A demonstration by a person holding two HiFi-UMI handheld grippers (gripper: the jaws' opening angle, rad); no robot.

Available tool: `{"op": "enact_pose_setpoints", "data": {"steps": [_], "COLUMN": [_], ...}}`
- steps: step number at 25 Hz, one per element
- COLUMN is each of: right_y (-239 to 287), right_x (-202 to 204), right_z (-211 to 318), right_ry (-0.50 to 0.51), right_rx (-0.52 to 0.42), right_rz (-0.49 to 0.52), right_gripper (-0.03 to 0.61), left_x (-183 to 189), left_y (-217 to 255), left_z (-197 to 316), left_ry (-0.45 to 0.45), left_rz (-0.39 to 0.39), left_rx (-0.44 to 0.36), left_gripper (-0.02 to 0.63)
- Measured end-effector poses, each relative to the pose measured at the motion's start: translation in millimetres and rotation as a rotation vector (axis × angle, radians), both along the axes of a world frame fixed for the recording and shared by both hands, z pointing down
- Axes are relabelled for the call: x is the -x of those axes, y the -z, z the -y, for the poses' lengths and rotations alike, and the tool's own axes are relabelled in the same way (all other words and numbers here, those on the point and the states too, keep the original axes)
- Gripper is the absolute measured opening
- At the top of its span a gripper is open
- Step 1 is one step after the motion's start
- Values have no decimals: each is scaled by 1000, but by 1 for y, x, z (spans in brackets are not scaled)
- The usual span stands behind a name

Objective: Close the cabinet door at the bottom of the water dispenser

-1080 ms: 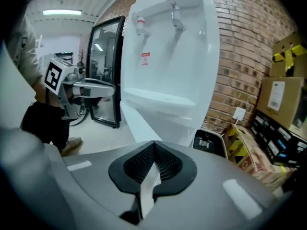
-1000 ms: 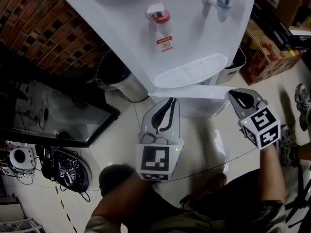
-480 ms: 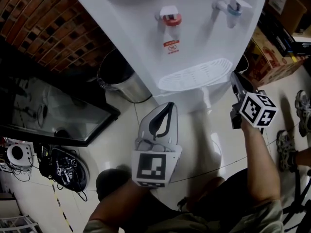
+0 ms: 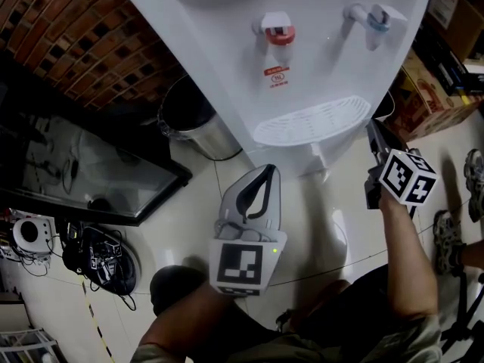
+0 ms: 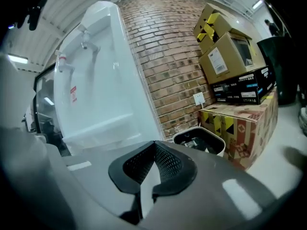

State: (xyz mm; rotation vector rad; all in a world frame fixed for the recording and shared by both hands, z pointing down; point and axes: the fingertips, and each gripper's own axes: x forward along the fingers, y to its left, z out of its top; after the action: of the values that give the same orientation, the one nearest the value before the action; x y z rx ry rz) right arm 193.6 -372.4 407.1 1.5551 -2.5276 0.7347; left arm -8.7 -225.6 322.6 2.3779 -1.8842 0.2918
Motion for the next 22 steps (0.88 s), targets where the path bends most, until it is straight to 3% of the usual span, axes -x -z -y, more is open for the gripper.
{"op": "enact_pose_setpoints", "data": {"steps": [8,14,22], "right_y": [7,50,122], "right_x": [-6,-8,22], "right_z": [0,-17,-82], "right_ry": [-7,-17,59], "right_rx": [-19,-126,-257], "right_rz": [-95,-184,-236], "right_gripper": [0,0,0], "left_x": [-4,0,16], "left_y": [0,8,44], "left_z": [3,-1,-29], "left_ry": [-13,-21,-48], "left_rz": [-14,-17,-48], "left_rx": [6,-4,-47], "left_gripper": [2,2,2]}}
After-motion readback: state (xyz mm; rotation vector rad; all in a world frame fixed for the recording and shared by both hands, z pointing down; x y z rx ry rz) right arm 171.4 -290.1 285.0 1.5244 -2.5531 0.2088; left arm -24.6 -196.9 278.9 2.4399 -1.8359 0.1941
